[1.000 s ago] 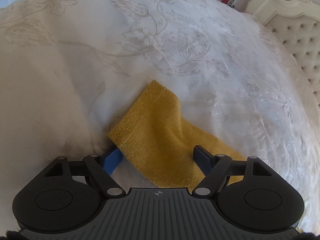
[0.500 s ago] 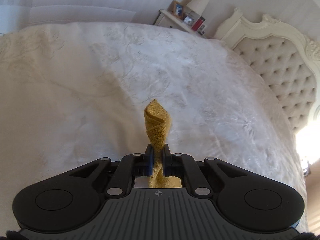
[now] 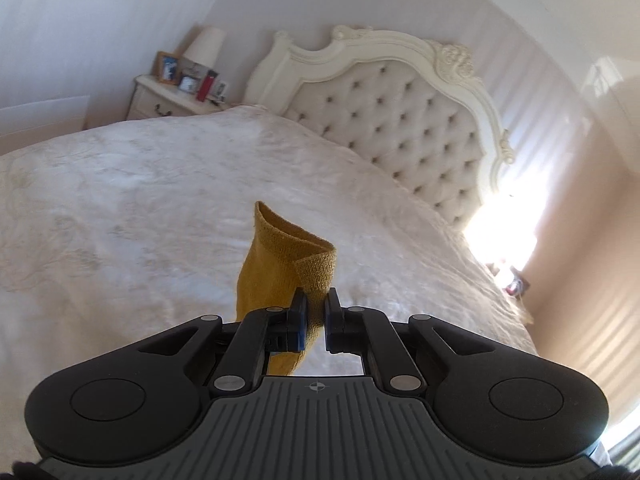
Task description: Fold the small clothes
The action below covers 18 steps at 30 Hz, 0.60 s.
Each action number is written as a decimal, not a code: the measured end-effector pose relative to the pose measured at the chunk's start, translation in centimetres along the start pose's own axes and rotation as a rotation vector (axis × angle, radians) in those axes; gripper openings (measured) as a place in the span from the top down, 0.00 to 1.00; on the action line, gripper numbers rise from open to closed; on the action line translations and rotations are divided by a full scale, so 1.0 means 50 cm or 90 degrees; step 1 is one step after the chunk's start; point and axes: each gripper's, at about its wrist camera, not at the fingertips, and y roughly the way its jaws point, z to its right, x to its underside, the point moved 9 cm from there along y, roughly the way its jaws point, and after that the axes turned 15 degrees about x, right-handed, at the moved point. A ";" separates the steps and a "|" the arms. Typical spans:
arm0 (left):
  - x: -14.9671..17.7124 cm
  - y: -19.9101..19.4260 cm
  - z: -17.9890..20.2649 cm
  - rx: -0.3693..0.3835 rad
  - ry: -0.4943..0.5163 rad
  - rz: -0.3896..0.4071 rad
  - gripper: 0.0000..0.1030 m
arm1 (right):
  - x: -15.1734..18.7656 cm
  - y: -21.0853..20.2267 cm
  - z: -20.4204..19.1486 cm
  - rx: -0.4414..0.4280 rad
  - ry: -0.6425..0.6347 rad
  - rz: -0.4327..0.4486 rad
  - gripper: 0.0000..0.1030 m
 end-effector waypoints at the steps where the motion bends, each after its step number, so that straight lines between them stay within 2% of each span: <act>1: 0.013 0.021 0.032 0.012 0.008 -0.008 0.92 | 0.002 -0.001 0.015 -0.003 0.004 0.000 0.21; 5: 0.086 0.115 0.148 0.058 0.008 -0.046 0.92 | 0.008 -0.006 0.087 -0.008 0.029 0.001 0.21; 11: 0.258 0.257 0.276 0.083 0.006 -0.136 0.91 | 0.016 -0.005 0.201 -0.006 0.058 -0.001 0.21; 12: 0.290 0.278 0.290 0.085 0.002 -0.157 0.87 | 0.017 -0.003 0.217 -0.005 0.061 -0.003 0.21; 15: 0.373 0.320 0.322 0.095 -0.005 -0.221 0.57 | 0.020 0.004 0.259 -0.005 0.066 -0.007 0.21; 18: 0.424 0.324 0.342 0.094 0.021 -0.253 0.53 | 0.019 0.012 0.294 -0.005 0.064 -0.010 0.21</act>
